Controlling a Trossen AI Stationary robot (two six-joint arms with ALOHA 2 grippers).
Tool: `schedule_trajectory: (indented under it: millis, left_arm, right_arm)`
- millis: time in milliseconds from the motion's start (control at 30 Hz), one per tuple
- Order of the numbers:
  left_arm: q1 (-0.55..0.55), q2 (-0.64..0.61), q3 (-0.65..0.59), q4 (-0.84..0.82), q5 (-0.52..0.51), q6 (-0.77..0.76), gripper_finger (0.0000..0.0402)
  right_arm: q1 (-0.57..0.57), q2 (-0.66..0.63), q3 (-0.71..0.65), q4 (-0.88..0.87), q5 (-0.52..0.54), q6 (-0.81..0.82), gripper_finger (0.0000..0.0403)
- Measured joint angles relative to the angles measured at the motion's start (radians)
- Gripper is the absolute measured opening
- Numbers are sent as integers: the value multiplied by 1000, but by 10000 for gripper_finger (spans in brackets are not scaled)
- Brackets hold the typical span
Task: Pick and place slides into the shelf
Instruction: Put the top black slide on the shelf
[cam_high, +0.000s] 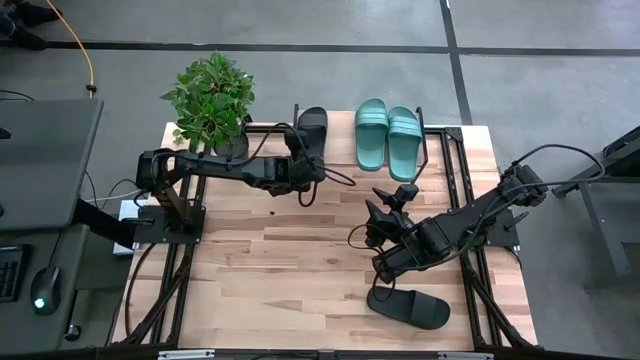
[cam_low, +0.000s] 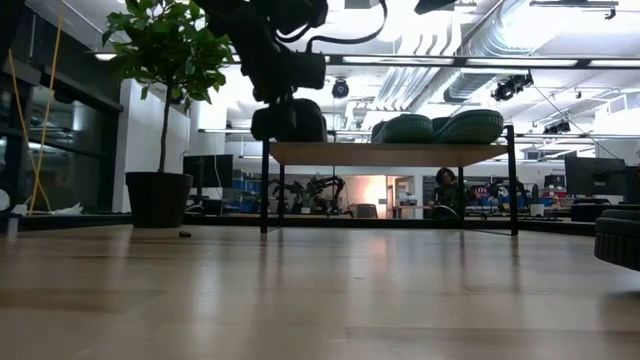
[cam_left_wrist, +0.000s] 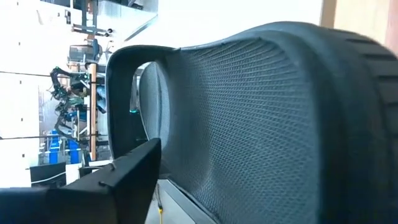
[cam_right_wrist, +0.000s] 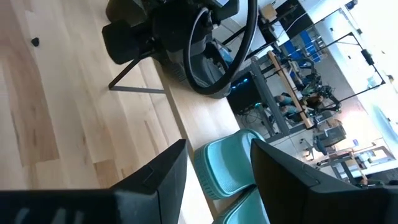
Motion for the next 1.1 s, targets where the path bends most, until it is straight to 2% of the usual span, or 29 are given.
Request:
schedule_trajectory:
  millis: [300,533,733,933,1000,1100]
  left_arm:
    - [1,0,0,9,-11,5,337]
    - [15,0,0,6,1,-48,341]
    - [15,-5,3,-11,100,-88,329]
    - [14,-13,1,-18,267,-101,326]
    - [11,2,-6,-35,263,-101,326]
    - [13,-11,0,-31,312,-105,326]
  right_arm:
    - [0,0,0,3,-10,0,167]
    - [0,0,0,5,-10,0,167]
    - [0,0,0,6,-10,0,167]
    - [0,0,0,6,-16,0,167]
    - [0,0,0,6,-17,0,167]
    - [0,0,0,6,-18,0,167]
